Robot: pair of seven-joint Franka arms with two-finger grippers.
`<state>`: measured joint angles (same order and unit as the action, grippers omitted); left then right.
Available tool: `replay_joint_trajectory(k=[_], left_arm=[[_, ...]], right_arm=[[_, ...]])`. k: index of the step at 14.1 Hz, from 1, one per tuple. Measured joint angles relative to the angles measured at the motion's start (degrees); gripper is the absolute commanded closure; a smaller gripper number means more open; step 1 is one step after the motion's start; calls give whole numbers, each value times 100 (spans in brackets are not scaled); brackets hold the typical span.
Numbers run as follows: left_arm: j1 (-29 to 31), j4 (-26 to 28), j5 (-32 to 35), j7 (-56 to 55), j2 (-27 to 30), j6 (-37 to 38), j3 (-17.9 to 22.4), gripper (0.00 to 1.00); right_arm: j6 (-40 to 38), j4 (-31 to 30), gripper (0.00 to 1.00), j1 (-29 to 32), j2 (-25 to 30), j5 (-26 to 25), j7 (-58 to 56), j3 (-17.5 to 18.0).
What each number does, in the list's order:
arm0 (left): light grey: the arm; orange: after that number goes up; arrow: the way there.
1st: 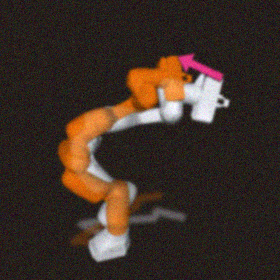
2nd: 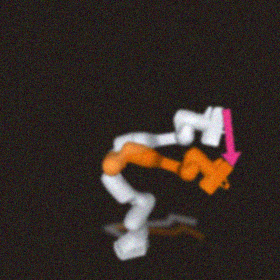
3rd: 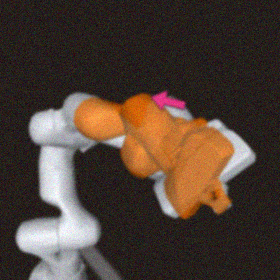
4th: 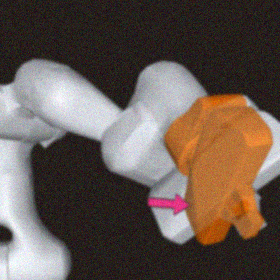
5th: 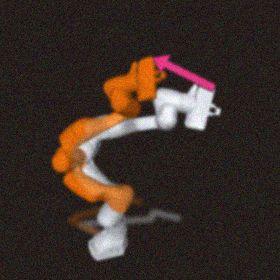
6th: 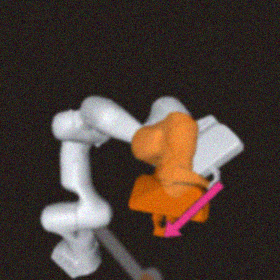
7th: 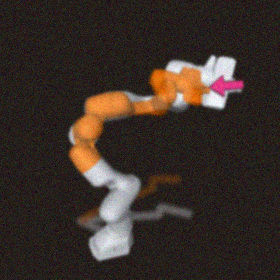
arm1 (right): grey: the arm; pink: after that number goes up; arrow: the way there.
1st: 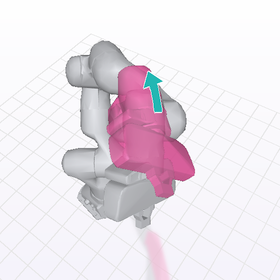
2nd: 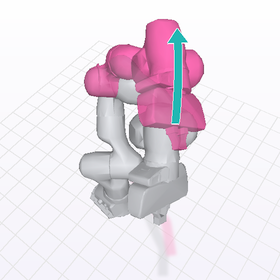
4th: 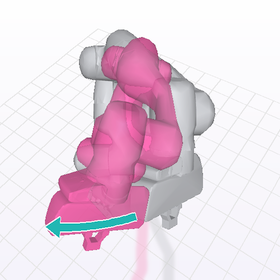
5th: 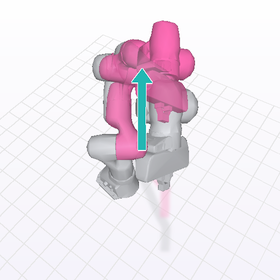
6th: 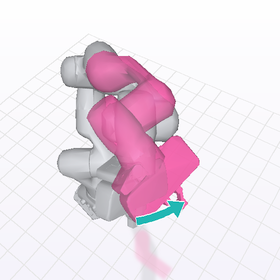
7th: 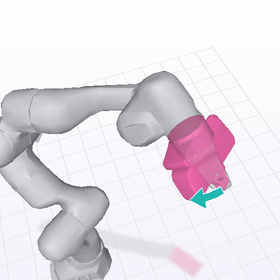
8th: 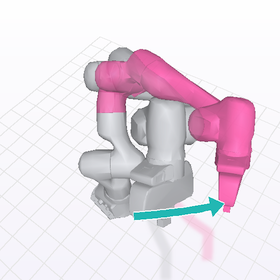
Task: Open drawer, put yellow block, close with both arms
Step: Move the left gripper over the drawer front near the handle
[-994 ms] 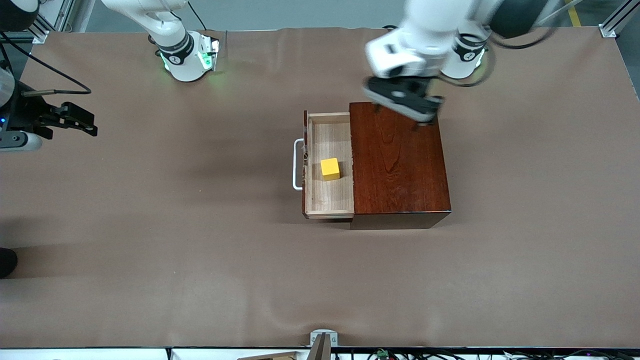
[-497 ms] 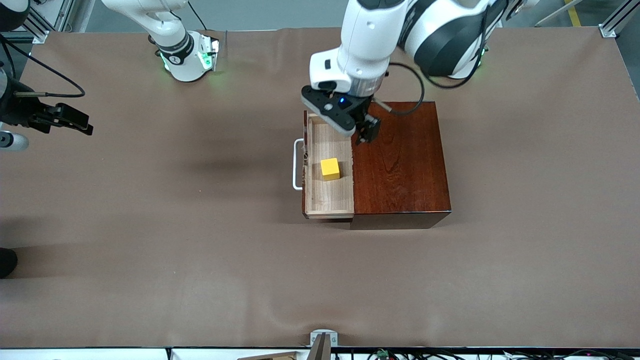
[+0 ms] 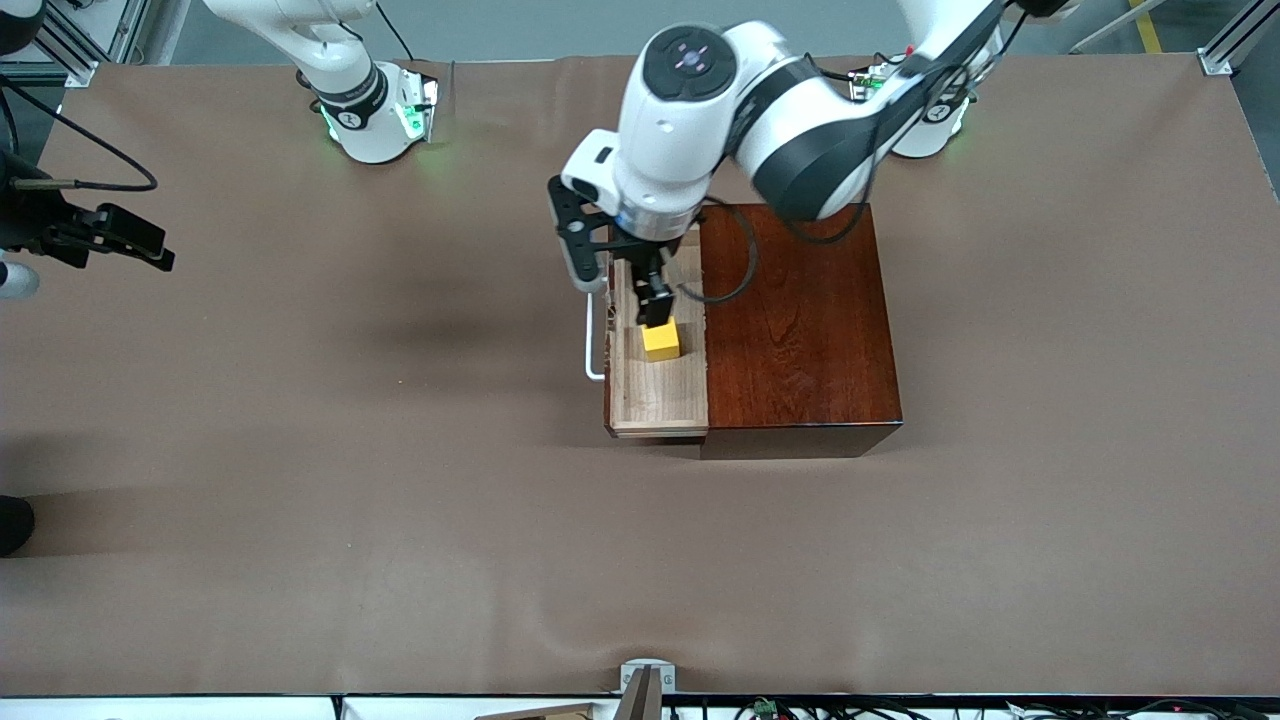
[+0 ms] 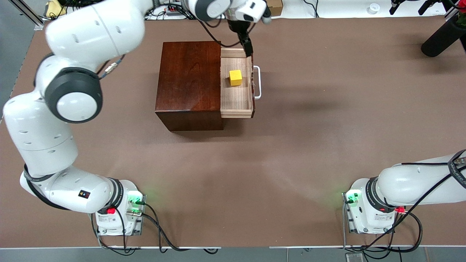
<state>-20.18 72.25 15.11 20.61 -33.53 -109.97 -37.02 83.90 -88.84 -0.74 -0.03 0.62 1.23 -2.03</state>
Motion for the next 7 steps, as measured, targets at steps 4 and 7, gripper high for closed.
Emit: replay_joint_trajectory(k=[4, 7], left_arm=[[-311, -68, 2, 187, -478, -872, 137, 0], [-372, -106, 4, 216, -822, -1412, 327, 0]], right_arm=[[-136, 181, 0, 0, 24, 3, -161, -4], [-137, 241, 0, 4, 23, 27, -164, -14]])
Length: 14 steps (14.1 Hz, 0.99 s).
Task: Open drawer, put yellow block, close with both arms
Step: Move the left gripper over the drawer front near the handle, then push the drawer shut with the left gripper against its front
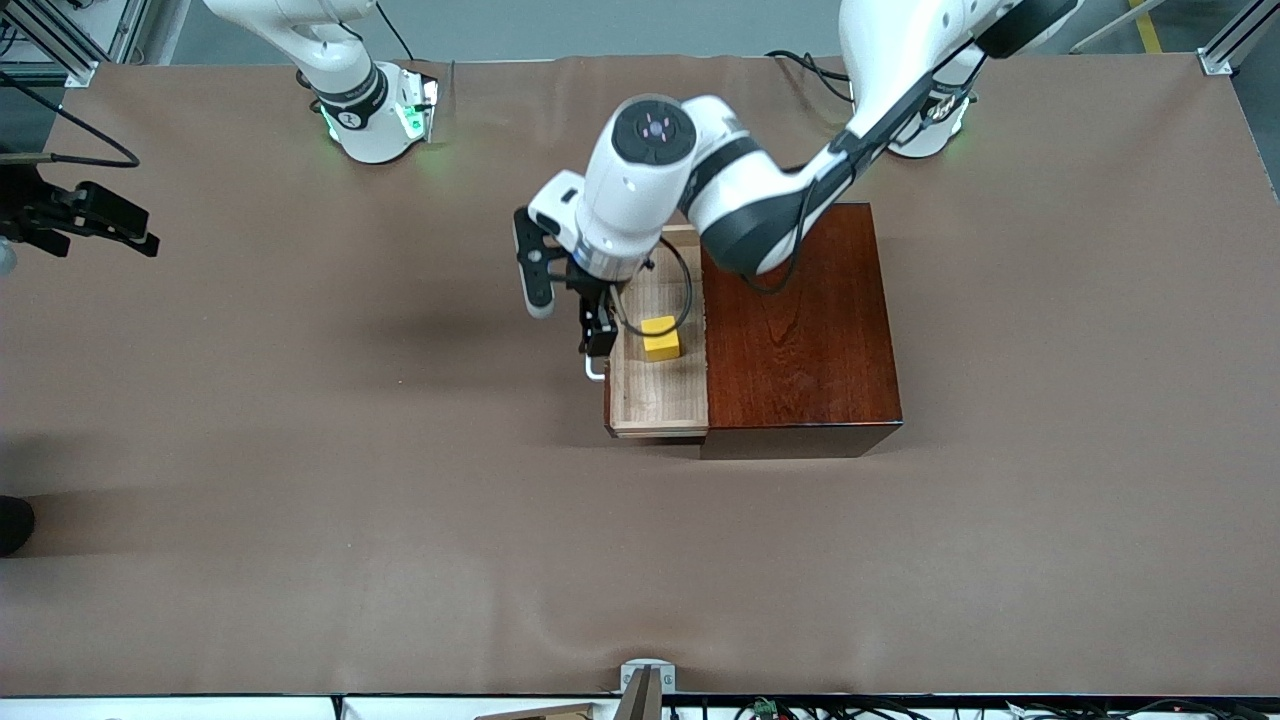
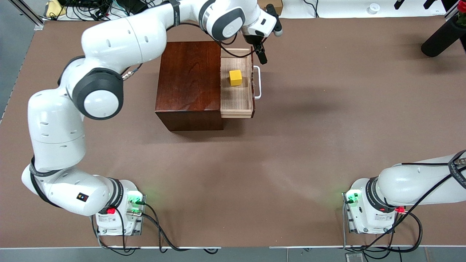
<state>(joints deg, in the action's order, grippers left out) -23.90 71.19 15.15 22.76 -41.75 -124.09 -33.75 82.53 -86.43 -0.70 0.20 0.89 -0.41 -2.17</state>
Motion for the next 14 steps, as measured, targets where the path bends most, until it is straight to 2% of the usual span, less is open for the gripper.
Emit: replay_joint_trajectory(k=[6, 14], left_arm=[[-456, -57, 2, 195, -339, -308, 668, 0], [-882, -63, 2, 412, -544, -541, 774, 0]], right_arm=[[-6, 8, 0, 2, -36, 1, -2, 1], [-22, 29, 0, 5, -59, 1, -2, -1]])
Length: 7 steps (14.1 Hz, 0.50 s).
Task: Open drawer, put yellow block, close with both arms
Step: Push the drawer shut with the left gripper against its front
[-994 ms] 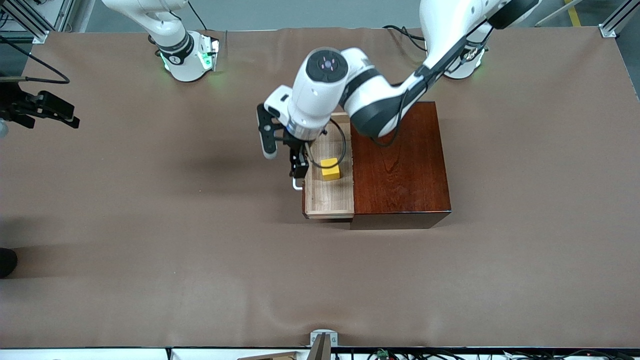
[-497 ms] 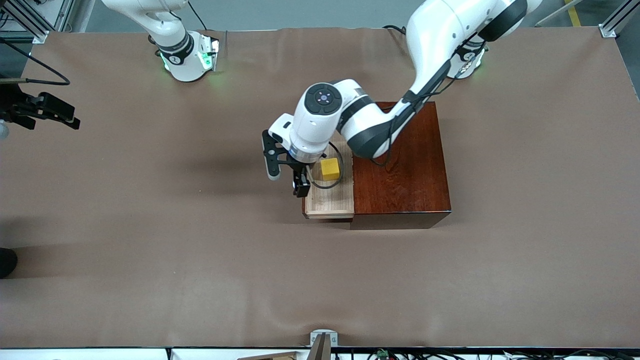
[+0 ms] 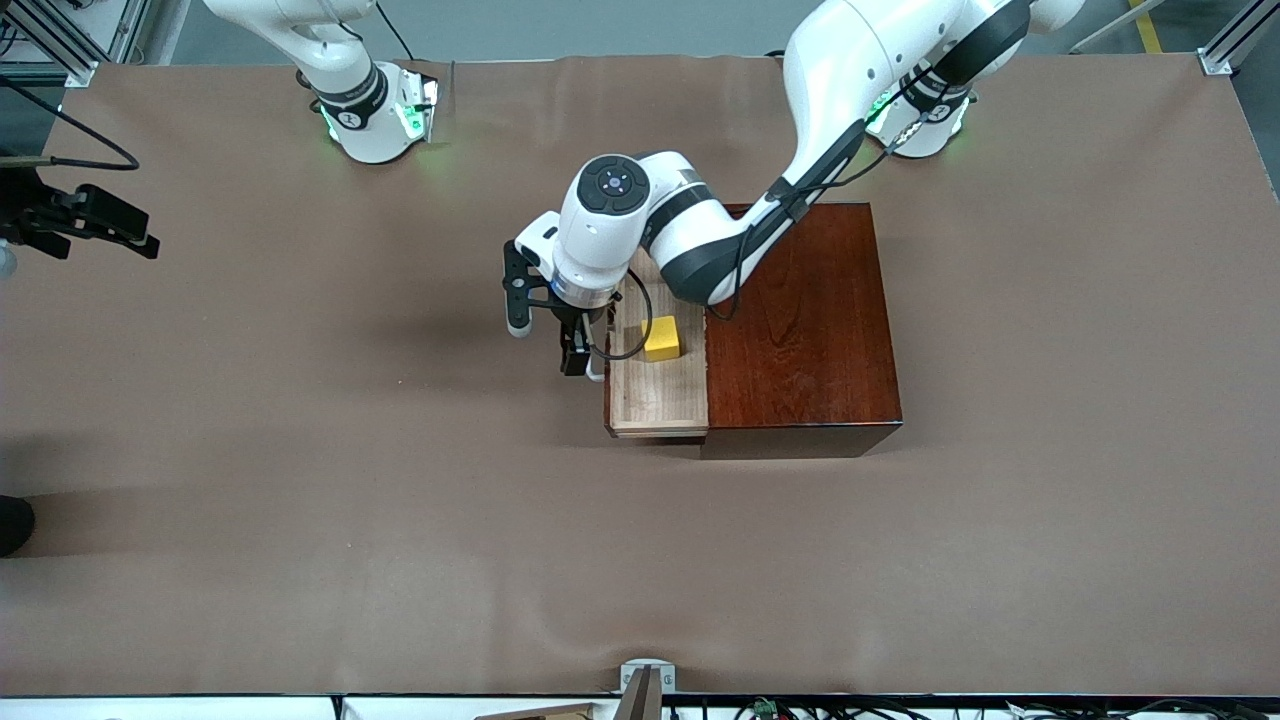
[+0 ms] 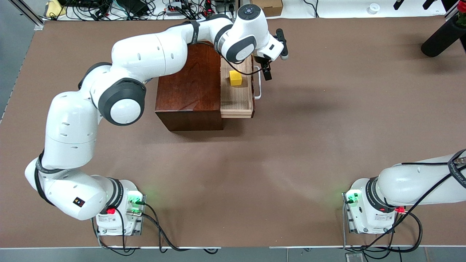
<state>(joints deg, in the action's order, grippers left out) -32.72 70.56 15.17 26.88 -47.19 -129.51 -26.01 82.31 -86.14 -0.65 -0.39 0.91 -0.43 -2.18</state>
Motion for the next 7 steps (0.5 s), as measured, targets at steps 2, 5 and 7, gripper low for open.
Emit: replay_joint_trajectory(k=[2, 5, 7], left_arm=[[1, 0, 0, 39, -18, 131, 6, 0], [1, -9, 0, 81, -18, 542, 8, 0], [1, -17, 0, 130, -18, 776, 7, 0]], right_arm=[[-3, 0, 0, 0, -14, 0, 0, 0], [-7, 0, 0, 0, -32, 0, 0, 2], [-11, 0, 0, 0, -37, 0, 0, 2]])
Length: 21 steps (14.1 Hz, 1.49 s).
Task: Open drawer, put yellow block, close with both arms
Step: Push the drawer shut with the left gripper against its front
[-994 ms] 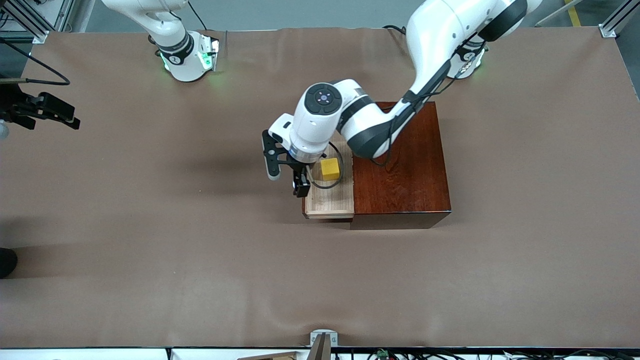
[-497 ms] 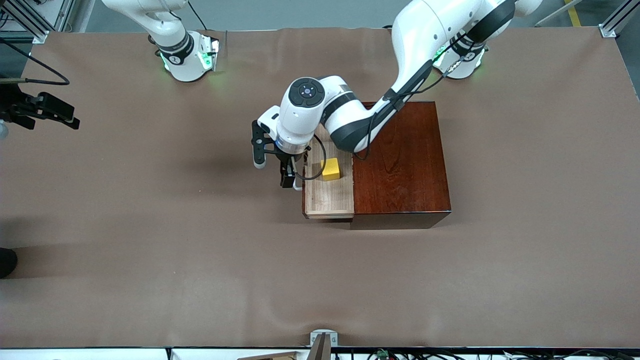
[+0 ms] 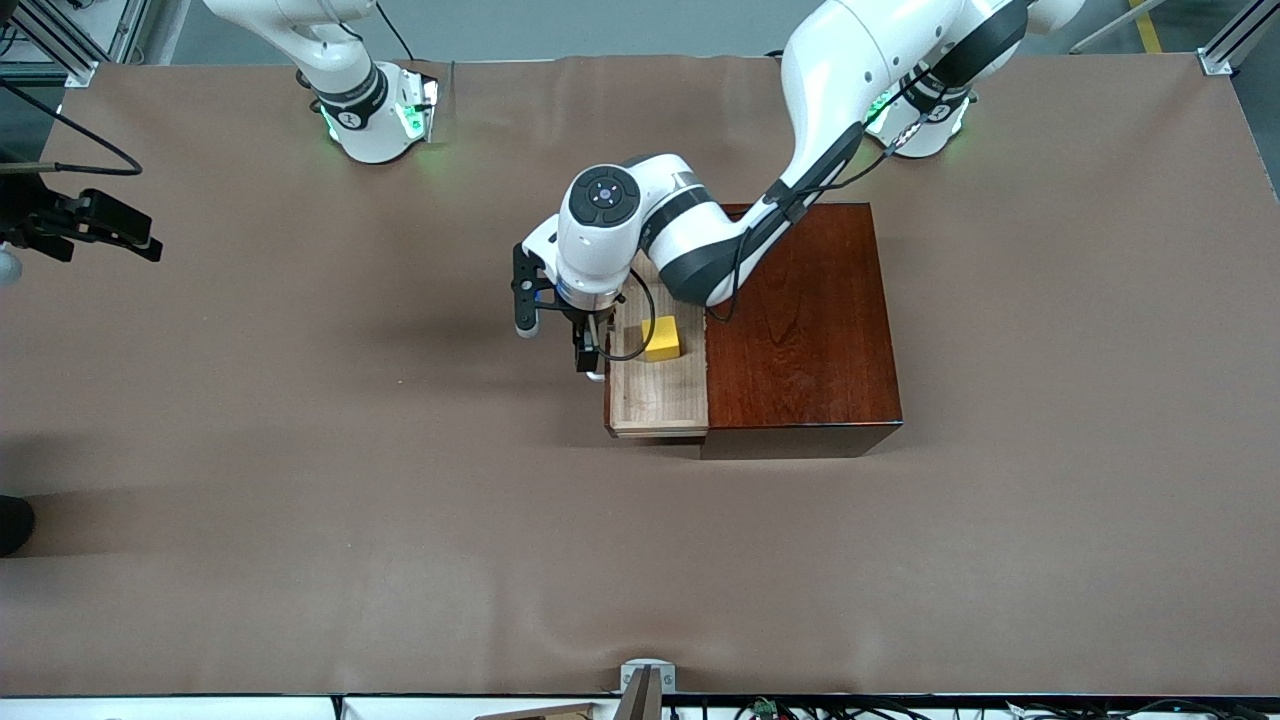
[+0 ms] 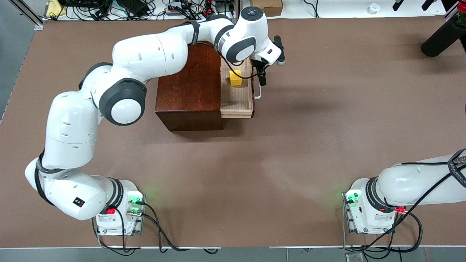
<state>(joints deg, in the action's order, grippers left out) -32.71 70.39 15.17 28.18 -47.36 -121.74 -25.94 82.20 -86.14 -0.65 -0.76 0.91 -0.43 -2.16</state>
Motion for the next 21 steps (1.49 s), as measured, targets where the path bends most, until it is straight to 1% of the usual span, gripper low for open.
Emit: replay_joint_trajectory(k=[5, 10, 14, 19, 21], left_arm=[[-4, -85, 25, 190, 6, 527, -2, 0], [-12, -142, 335, 249, 17, 851, 14, 0], [-38, -197, 346, 264, 78, 1131, 128, 0], [-76, -259, 555, 349, 131, 1583, 254, 0], [-52, -260, 673, 432, 170, 1856, 400, 0]], right_arm=[[-4, 0, 0, 0, -13, 0, 0, 0], [-11, 0, 0, 0, -17, 0, 0, 2], [-16, 0, 0, 0, -19, 0, 0, 2], [-19, 0, 0, 0, -57, 0, -1, 4], [-20, 0, 0, 0, -62, 0, -1, 5]])
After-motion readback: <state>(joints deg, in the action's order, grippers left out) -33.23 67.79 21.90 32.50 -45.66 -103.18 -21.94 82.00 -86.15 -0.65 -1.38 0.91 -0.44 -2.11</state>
